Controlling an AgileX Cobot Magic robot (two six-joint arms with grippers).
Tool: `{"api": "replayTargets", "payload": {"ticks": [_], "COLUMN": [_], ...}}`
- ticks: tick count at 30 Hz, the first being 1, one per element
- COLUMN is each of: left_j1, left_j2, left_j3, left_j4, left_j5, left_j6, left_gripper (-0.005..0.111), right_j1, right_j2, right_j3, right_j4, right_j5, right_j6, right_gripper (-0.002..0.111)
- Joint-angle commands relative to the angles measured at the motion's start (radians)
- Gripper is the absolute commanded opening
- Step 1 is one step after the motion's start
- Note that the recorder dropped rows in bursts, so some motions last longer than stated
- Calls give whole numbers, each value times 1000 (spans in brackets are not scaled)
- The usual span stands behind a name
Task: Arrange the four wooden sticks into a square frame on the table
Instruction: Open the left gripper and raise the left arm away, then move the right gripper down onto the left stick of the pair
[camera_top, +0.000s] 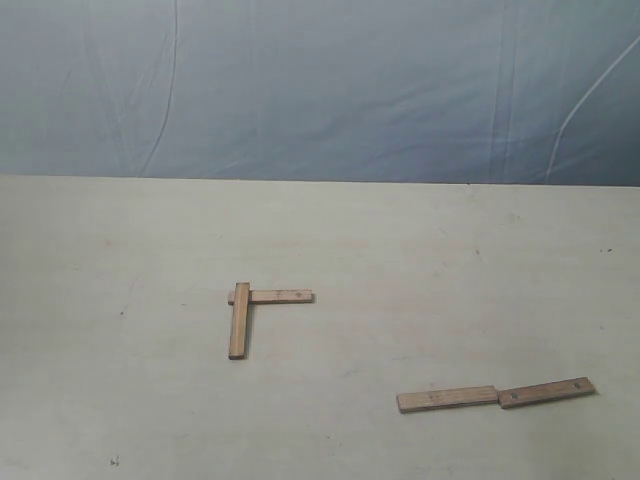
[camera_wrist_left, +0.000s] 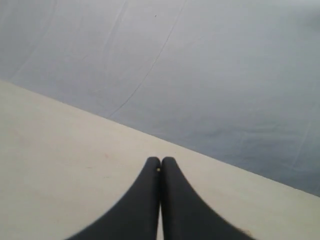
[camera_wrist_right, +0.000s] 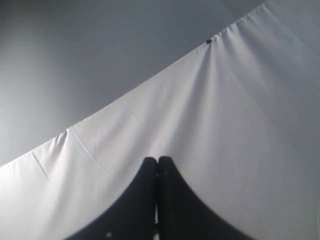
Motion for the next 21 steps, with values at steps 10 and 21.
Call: {"api": "replayTargets", "payload": {"ticks": [10, 21], "left_j1": [0, 0], "left_j2": [-6, -6], "left_j3": [4, 4], "left_j4": [36, 43], "left_j5": [55, 51], "left_j6": [4, 6], "left_gripper": [0, 0], "right_j1": [2, 180], "right_j2": [827, 1386], "right_j3": [-552, -1088], "right_j4": [-436, -443], "right_j5": [185, 1393], "right_j6": [-69, -636], "right_gripper": [-1, -1]}}
